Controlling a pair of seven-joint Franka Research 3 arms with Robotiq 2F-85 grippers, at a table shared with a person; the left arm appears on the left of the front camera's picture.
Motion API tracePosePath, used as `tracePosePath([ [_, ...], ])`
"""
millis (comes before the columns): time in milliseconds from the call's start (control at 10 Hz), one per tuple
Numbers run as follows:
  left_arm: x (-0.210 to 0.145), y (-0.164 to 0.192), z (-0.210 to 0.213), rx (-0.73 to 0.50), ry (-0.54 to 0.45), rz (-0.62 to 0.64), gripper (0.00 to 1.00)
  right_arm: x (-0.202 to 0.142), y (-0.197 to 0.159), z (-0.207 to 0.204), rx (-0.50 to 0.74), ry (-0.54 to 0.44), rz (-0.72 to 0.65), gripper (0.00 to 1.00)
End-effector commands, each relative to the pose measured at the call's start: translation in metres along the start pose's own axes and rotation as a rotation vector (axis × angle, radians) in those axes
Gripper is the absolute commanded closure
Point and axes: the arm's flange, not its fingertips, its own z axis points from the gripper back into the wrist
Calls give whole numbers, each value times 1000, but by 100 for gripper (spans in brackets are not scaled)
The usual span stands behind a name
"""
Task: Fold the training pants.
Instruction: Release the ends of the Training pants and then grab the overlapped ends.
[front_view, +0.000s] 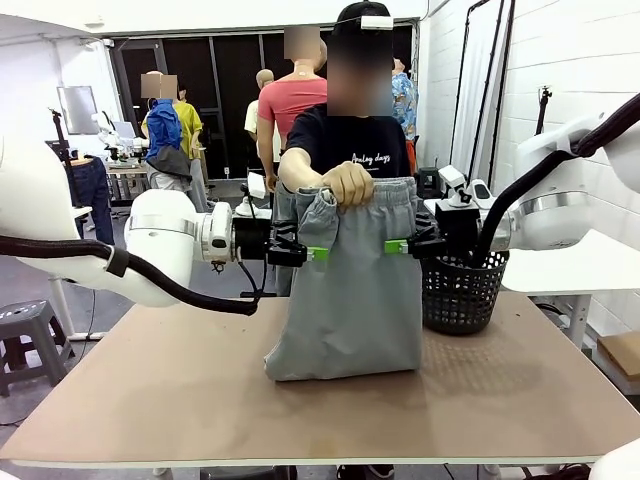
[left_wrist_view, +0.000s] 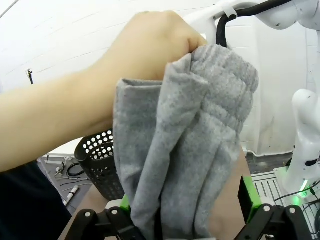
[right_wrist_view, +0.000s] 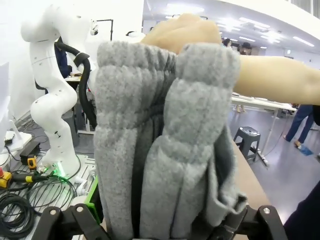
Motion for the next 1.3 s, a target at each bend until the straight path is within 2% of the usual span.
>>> tracePosePath([
  [0, 7, 6, -6, -49, 19, 19, 0, -3, -7, -20, 5, -1, -6, 0],
  [600, 4, 9, -30, -17, -18, 35, 0, 4, -17, -32, 1, 17, 12, 0],
  [700, 4, 8, -30, 18, -12, 19, 11, 4, -17, -31, -4, 21, 3, 15],
  [1000, 4, 10, -24, 33, -35, 22, 71, 3, -18, -27, 4, 14, -35, 75],
  [1100, -1, 14, -23, 50, 0, 34, 91, 4, -19, -25, 16, 4, -50, 95],
  [1200, -6, 15, -23, 51, 10, 44, 100, 4, -19, -25, 24, 6, -58, 100],
])
